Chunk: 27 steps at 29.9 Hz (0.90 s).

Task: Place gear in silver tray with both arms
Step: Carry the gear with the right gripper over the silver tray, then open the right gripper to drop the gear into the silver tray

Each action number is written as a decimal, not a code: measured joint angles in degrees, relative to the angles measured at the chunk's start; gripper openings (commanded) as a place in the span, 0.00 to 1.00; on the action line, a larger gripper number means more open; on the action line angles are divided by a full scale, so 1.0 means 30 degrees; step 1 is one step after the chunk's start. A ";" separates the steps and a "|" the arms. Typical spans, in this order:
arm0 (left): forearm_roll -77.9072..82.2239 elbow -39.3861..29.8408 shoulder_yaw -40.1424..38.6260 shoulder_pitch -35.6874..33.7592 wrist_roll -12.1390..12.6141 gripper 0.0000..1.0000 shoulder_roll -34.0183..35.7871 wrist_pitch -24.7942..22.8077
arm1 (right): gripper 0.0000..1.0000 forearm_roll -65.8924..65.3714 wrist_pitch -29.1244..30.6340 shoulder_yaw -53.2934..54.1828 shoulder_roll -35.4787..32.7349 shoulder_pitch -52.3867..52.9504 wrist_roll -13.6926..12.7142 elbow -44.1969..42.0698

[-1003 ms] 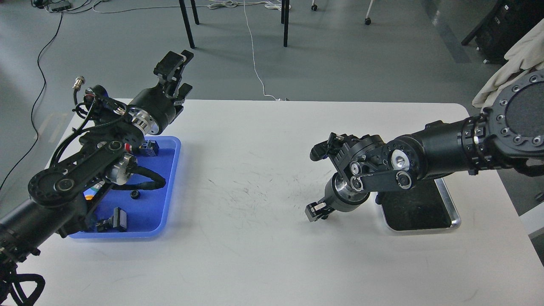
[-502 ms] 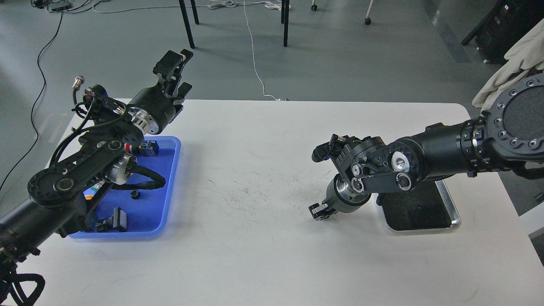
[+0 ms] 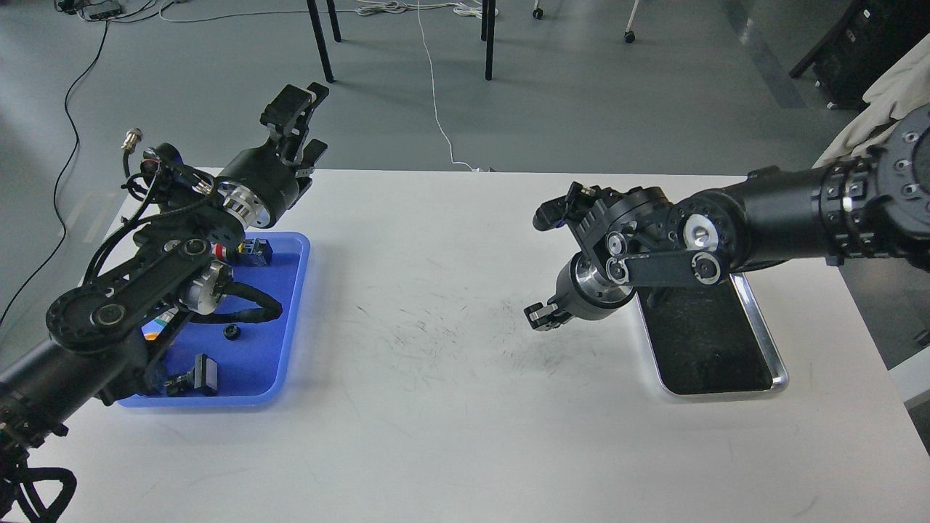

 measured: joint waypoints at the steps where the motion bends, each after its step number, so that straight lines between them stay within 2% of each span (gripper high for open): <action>1: 0.0001 0.0004 0.0000 0.0001 0.0000 0.98 -0.0020 0.0001 | 0.03 -0.0121 0.0188 0.0179 -0.0856 0.0085 0.0006 -0.0010; 6: 0.0025 0.0030 0.0078 -0.0017 0.0018 0.98 -0.0154 -0.0004 | 0.04 -0.2682 0.0755 0.0457 -0.5031 -0.0709 0.0204 -0.0931; 9: 0.0028 0.0035 0.0107 -0.0049 0.0043 0.98 -0.0242 -0.0013 | 0.03 -0.4081 0.0789 0.0748 -0.6513 -0.2154 0.0252 -0.2100; 17: 0.0043 0.0087 0.0148 -0.0043 0.0069 0.98 -0.0331 -0.0025 | 0.04 -0.4630 0.0591 0.2115 -0.6764 -0.5632 0.0267 -0.4514; 24: 0.0045 0.0172 0.0149 -0.0043 0.0089 0.98 -0.0310 -0.0012 | 0.08 -0.4658 0.0024 0.2564 -0.5678 -0.7122 0.0267 -0.5217; 26: 0.0039 0.0180 0.0149 -0.0074 0.0089 0.98 -0.0301 -0.0004 | 0.18 -0.4668 -0.0069 0.2567 -0.5385 -0.7279 0.0261 -0.5480; 27: 0.0036 0.0180 0.0149 -0.0085 0.0089 0.98 -0.0301 -0.0004 | 0.31 -0.4668 -0.0077 0.2567 -0.5268 -0.7310 0.0264 -0.5555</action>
